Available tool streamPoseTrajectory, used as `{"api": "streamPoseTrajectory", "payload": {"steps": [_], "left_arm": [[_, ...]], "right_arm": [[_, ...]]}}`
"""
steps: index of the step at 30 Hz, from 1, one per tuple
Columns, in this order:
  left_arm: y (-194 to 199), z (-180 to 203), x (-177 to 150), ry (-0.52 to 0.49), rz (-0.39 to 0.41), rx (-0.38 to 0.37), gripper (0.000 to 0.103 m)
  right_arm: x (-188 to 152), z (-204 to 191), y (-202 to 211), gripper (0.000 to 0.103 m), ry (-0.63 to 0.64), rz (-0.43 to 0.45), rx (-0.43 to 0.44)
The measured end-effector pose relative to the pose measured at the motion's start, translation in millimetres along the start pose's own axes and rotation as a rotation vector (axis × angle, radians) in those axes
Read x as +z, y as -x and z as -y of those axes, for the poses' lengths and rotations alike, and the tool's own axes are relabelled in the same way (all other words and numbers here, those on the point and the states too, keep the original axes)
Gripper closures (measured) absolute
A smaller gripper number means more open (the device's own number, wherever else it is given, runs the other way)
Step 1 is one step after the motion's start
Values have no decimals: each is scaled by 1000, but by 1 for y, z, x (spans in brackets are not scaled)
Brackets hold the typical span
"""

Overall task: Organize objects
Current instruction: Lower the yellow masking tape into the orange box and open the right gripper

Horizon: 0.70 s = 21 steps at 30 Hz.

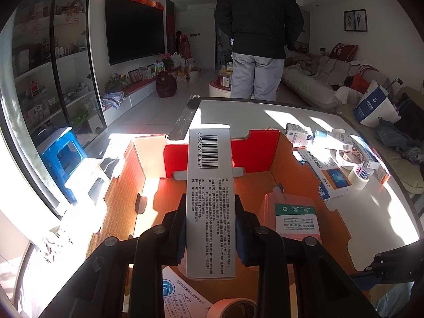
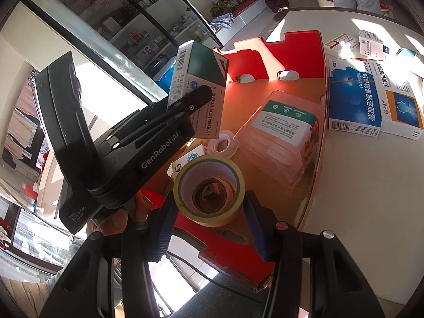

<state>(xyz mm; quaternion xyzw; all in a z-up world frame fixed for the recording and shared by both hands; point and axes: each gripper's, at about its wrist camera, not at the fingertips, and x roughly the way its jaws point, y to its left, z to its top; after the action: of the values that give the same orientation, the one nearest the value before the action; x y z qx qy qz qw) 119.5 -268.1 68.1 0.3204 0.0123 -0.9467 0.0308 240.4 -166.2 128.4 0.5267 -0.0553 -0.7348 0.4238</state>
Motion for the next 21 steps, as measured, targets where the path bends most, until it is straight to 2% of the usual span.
{"api": "streamPoseTrajectory", "payload": {"steps": [9, 14, 18, 21], "left_arm": [[1, 1, -1, -2, -1, -3, 72], [1, 1, -2, -3, -3, -4, 72], [2, 2, -3, -3, -4, -5, 72], [3, 1, -5, 5, -13, -3, 71]], "right_arm": [[-4, -4, -4, 53, 24, -93, 7], [-6, 0, -4, 58, -12, -133, 50], [-7, 4, -3, 64, -35, -146, 66], [-7, 13, 1, 64, -92, -126, 125]]}}
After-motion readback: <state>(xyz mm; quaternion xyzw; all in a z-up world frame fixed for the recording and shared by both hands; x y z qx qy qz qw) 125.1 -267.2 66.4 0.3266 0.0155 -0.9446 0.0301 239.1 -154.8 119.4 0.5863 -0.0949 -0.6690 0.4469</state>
